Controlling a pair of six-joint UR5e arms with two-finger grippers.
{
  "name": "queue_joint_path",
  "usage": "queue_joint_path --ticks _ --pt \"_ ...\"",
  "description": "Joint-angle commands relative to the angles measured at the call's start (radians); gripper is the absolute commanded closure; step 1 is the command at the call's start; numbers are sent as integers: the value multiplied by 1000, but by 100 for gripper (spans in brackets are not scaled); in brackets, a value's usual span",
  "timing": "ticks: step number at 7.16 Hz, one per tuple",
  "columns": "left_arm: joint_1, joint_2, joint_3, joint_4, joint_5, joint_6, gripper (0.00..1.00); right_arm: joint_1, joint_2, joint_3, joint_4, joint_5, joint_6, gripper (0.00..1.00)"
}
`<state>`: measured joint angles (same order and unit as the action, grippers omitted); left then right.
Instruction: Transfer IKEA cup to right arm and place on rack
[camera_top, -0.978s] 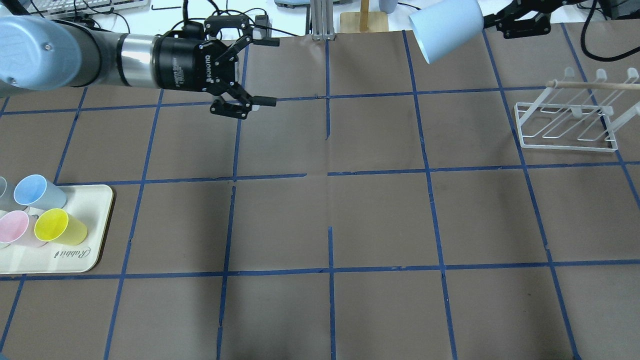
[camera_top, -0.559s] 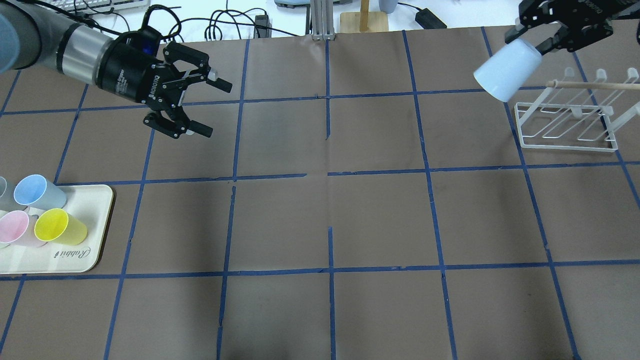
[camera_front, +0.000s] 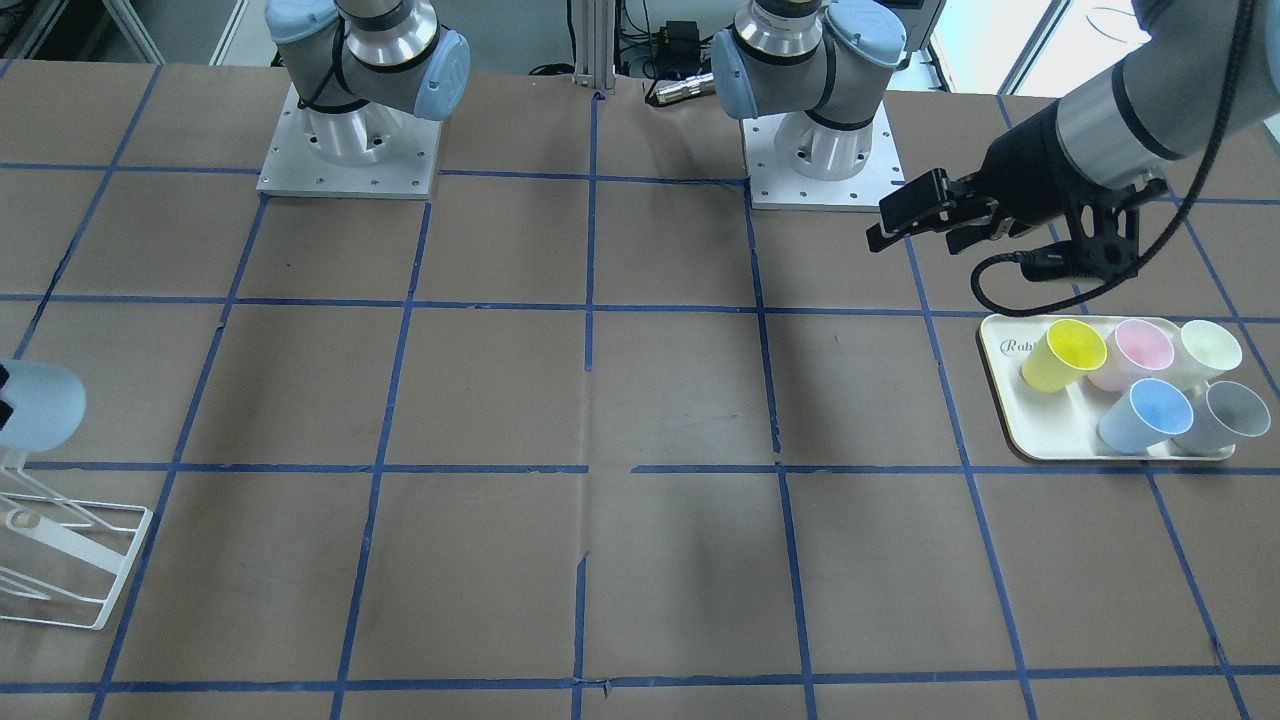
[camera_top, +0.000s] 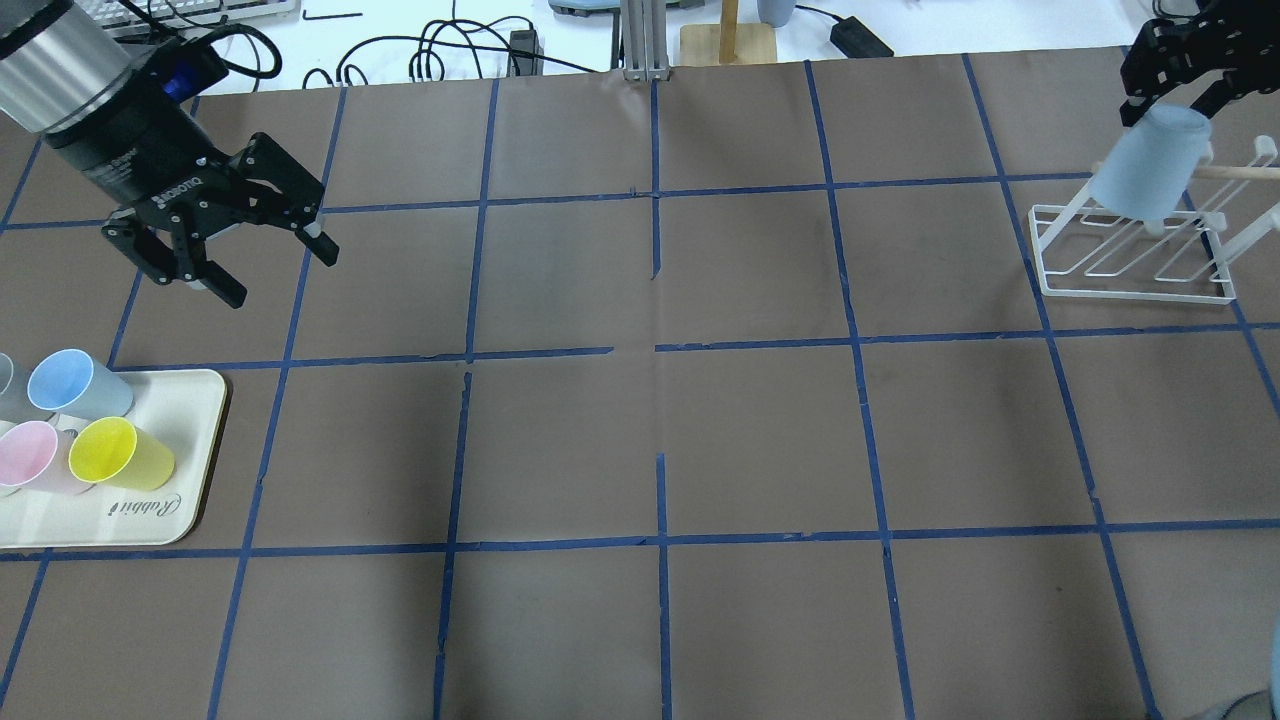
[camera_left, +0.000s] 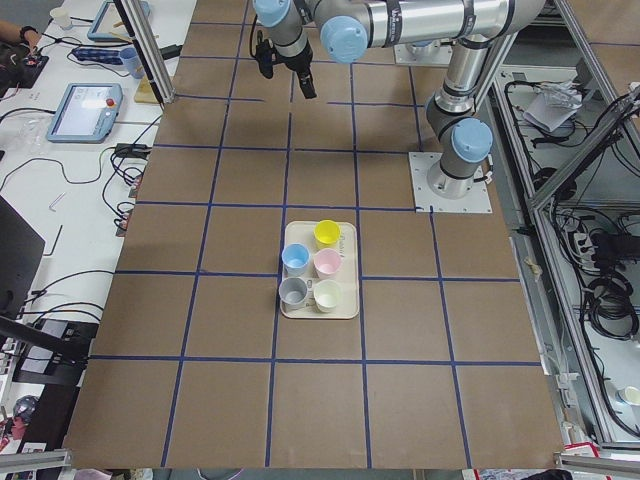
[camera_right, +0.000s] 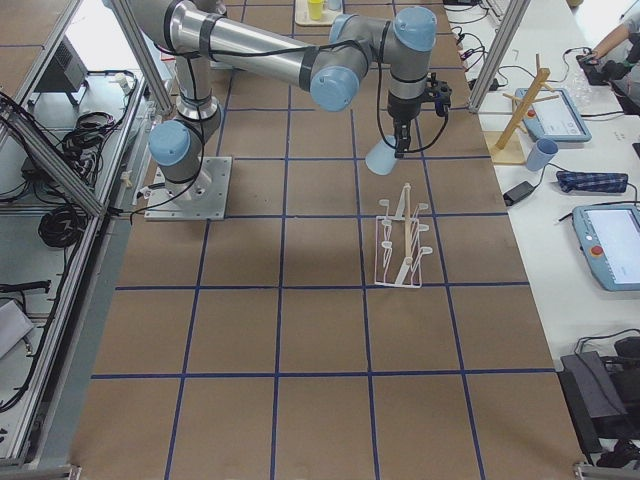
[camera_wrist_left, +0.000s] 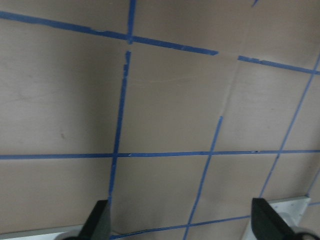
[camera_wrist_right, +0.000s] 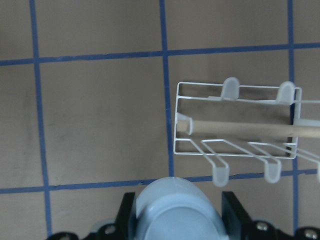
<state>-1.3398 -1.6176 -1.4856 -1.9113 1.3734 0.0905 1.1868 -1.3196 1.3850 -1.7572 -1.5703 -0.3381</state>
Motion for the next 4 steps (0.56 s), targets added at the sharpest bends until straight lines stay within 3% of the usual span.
queue_joint_path --ticks 1,4 --pt "-118 45 -15 73 157 -79 0 -36 31 3 -60 -42 -10 68" --pt "-251 16 -50 208 203 -206 0 -61 43 95 -151 -36 -30 69"
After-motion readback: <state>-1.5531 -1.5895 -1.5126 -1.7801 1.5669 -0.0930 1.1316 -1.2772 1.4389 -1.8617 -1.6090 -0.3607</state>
